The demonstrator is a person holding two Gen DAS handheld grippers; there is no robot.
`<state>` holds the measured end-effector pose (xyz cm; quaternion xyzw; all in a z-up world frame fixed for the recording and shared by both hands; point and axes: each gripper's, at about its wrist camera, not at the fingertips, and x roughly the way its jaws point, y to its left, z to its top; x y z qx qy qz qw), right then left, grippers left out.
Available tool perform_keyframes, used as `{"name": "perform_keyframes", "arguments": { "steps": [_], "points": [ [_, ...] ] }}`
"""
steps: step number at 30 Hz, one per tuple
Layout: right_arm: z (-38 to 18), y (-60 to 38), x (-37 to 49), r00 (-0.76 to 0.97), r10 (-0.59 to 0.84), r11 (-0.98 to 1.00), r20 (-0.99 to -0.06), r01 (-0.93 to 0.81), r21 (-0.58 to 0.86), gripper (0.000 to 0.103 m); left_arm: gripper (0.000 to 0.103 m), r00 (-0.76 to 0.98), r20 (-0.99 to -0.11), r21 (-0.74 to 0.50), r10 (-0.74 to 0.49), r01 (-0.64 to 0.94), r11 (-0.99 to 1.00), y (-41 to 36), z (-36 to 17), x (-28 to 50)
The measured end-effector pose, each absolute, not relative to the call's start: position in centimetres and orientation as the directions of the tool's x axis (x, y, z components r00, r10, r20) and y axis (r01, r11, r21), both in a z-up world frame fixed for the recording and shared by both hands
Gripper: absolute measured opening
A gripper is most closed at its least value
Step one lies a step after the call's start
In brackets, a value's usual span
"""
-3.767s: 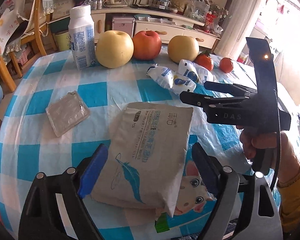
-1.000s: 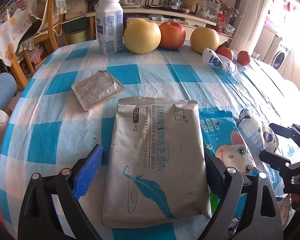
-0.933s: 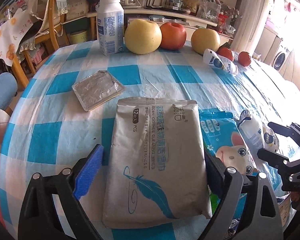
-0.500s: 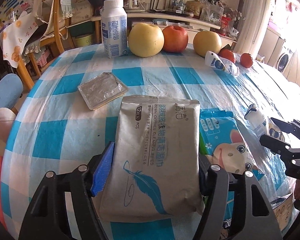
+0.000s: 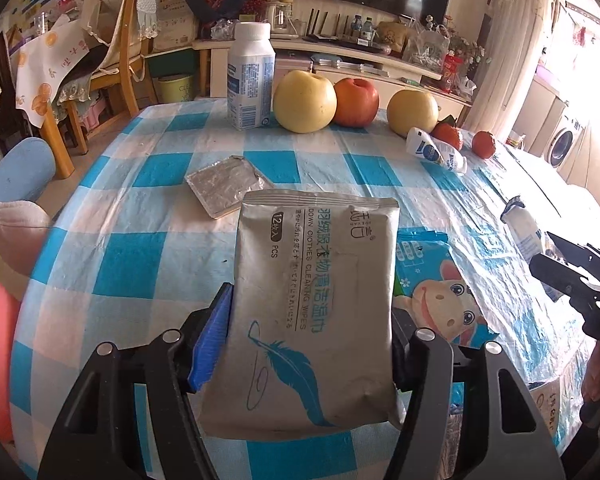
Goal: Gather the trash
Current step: 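Carry the grey wipes pack and MAGICDAY pouch over the pink bucket and open both tools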
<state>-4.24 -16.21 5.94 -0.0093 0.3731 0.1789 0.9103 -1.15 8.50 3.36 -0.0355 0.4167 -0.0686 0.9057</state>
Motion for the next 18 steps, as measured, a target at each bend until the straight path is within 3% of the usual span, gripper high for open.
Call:
{"name": "perform_keyframes", "arguments": {
  "steps": [18],
  "points": [
    [9.1, -12.3, -7.5, 0.666, 0.379, 0.917, -0.642, -0.366, 0.161, 0.062, 0.065, 0.714, -0.699, -0.117, -0.044, -0.053, 0.992, 15.0, 8.6, -5.6]
  ]
}}
